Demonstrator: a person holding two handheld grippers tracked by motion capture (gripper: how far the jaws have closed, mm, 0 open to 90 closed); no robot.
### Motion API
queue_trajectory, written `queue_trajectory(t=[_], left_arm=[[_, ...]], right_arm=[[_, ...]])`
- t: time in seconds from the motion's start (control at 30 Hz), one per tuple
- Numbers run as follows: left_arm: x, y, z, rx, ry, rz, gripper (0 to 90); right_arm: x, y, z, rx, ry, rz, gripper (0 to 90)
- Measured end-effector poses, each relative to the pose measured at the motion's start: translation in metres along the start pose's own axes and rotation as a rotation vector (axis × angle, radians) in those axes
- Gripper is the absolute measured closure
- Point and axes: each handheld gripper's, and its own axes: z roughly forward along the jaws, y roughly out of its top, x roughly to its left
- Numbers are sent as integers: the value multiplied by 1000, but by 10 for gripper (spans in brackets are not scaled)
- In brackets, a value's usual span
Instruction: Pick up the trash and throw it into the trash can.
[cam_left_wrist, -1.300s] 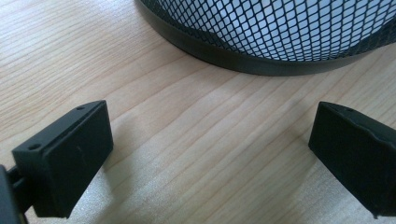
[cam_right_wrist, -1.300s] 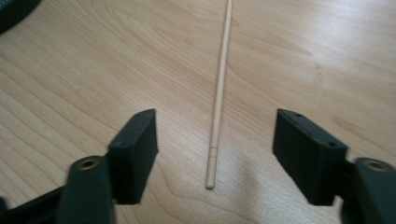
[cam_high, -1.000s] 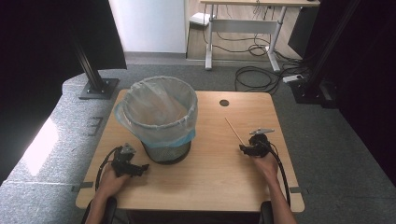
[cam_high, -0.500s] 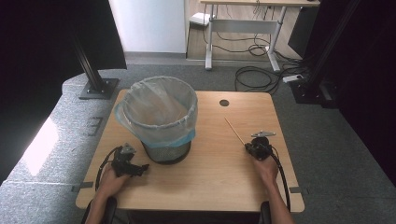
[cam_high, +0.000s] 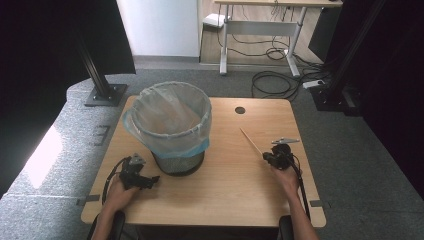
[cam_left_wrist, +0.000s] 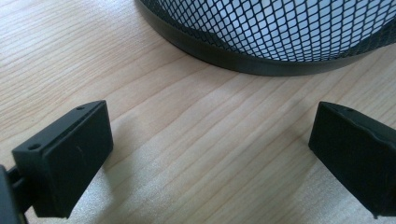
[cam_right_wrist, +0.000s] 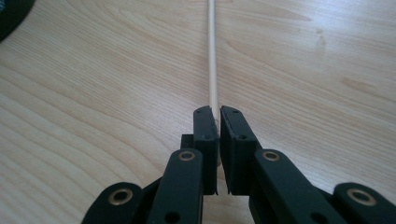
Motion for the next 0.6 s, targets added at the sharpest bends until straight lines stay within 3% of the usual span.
queue_trajectory(t=[0.2, 0.3, 0.6], left_arm=[[0, 0, 0, 0, -1, -1, 0], [0, 0, 0, 0, -1, 0, 0], [0, 0, 0, -1, -1, -1, 0]], right_arm=[[3, 16, -18, -21, 26, 4, 844], [8, 31, -30, -35, 34, -17, 845], [16, 52, -49, -52, 61, -37, 845]])
